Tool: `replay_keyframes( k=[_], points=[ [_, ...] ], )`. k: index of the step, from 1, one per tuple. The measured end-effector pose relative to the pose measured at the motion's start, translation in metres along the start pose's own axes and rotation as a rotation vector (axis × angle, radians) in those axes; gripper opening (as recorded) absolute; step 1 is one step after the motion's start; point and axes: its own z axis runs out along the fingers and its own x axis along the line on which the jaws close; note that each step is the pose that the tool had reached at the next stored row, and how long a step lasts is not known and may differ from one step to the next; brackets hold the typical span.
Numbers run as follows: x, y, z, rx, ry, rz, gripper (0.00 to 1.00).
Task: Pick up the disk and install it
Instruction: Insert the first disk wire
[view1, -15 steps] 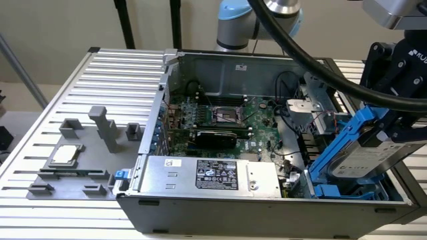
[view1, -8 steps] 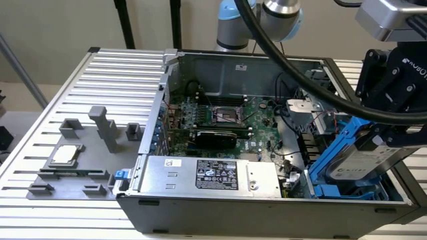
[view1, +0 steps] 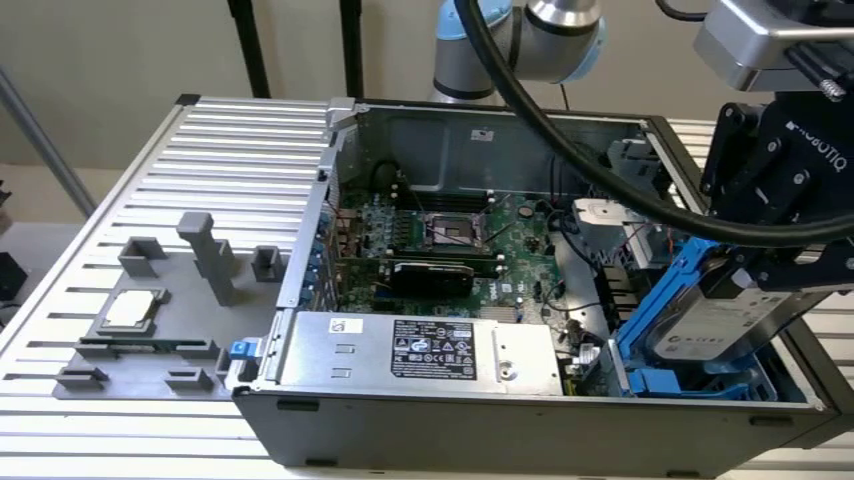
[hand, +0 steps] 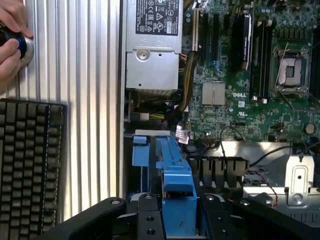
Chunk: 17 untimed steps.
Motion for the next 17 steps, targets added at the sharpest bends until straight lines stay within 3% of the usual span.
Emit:
replay_keyframes(
  k=[9, 17],
  points=[
    [0.0, 0.0001, 0.0153, -0.0001, -0.0003, -0.016, 0.0],
    [0.0, 0.0047, 0.0292, -0.0021, -0.0078, -0.06, 0.0]
  ],
)
